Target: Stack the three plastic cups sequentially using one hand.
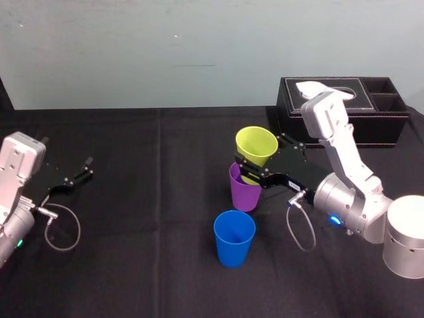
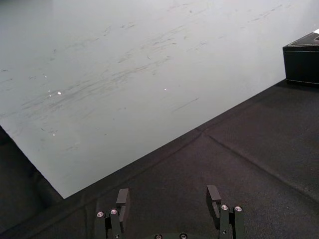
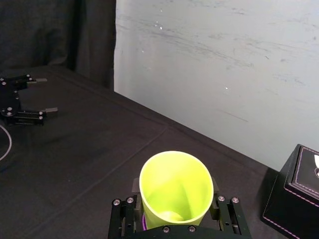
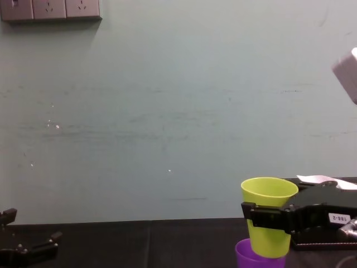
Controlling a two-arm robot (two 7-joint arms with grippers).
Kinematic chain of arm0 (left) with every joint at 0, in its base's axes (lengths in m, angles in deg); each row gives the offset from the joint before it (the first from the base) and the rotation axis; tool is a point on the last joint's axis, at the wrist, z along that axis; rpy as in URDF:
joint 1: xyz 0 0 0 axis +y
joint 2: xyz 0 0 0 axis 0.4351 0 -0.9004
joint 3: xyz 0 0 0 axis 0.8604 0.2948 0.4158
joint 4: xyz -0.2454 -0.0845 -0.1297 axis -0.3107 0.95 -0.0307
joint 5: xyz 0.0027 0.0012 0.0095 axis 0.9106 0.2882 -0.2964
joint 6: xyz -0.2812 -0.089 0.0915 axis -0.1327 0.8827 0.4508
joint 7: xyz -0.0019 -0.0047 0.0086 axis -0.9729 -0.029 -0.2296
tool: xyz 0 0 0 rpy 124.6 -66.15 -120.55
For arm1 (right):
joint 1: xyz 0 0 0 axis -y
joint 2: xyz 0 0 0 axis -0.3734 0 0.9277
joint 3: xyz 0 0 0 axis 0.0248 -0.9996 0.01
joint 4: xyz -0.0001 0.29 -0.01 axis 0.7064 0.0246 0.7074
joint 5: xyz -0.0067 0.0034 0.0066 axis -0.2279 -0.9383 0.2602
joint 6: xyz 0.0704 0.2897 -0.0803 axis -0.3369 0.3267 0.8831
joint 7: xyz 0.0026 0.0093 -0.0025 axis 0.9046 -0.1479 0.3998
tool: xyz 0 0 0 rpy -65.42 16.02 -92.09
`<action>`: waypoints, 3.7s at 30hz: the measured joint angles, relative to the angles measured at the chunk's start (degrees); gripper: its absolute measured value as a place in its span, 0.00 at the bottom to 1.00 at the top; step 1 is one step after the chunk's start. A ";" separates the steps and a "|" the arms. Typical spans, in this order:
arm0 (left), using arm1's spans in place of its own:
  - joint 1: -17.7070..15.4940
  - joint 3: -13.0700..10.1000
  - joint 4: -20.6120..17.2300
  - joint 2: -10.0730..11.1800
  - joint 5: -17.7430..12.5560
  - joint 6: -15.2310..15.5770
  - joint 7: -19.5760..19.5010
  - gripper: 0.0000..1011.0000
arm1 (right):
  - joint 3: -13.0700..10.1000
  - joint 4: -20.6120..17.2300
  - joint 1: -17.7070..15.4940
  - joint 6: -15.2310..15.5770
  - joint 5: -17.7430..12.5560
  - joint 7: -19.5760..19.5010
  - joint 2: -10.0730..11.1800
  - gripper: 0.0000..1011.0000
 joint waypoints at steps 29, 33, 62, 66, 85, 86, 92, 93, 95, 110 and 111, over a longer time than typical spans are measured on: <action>0.00 0.00 0.00 0.00 0.00 0.00 0.00 1.00 | 1.14 4.60 2.36 -1.26 1.76 0.59 -1.62 0.74; 0.00 0.00 0.00 0.00 0.00 0.00 0.00 1.00 | 1.39 5.53 2.65 -1.54 1.97 0.74 -1.88 0.74; 0.00 0.00 0.00 0.00 0.00 0.00 0.00 1.00 | 1.50 6.41 2.75 -1.71 2.25 0.79 -2.06 0.99; 0.00 0.00 0.00 0.00 0.00 0.00 0.00 1.00 | 1.50 6.39 2.75 -1.71 2.24 0.79 -2.04 0.99; 0.00 0.00 0.00 0.00 0.00 0.00 0.00 1.00 | -2.28 -0.52 -3.29 -4.64 -1.94 3.09 1.98 0.99; 0.00 0.00 0.00 0.00 0.00 0.00 0.00 1.00 | -2.28 -0.52 -3.29 -4.64 -1.94 3.09 1.98 0.99; 0.00 0.00 0.00 0.00 0.00 0.00 0.00 1.00 | -5.52 -4.49 -9.32 -6.62 -6.80 5.00 5.47 0.99; 0.00 0.00 0.00 0.00 0.00 0.00 0.00 1.00 | -5.83 -4.86 -10.02 -6.96 -7.28 5.25 5.88 0.99; 0.00 0.00 0.00 0.00 0.00 0.00 0.00 1.00 | -6.26 -5.47 -11.30 -7.71 -8.09 5.83 6.70 0.99; 0.00 0.00 0.00 0.00 0.00 0.00 0.00 1.00 | -5.36 -5.33 -18.26 -14.48 -9.97 8.88 12.35 0.99; 0.00 0.00 0.00 0.00 0.00 0.00 0.00 1.00 | -5.13 -5.11 -18.29 -14.63 -9.82 8.85 12.38 0.99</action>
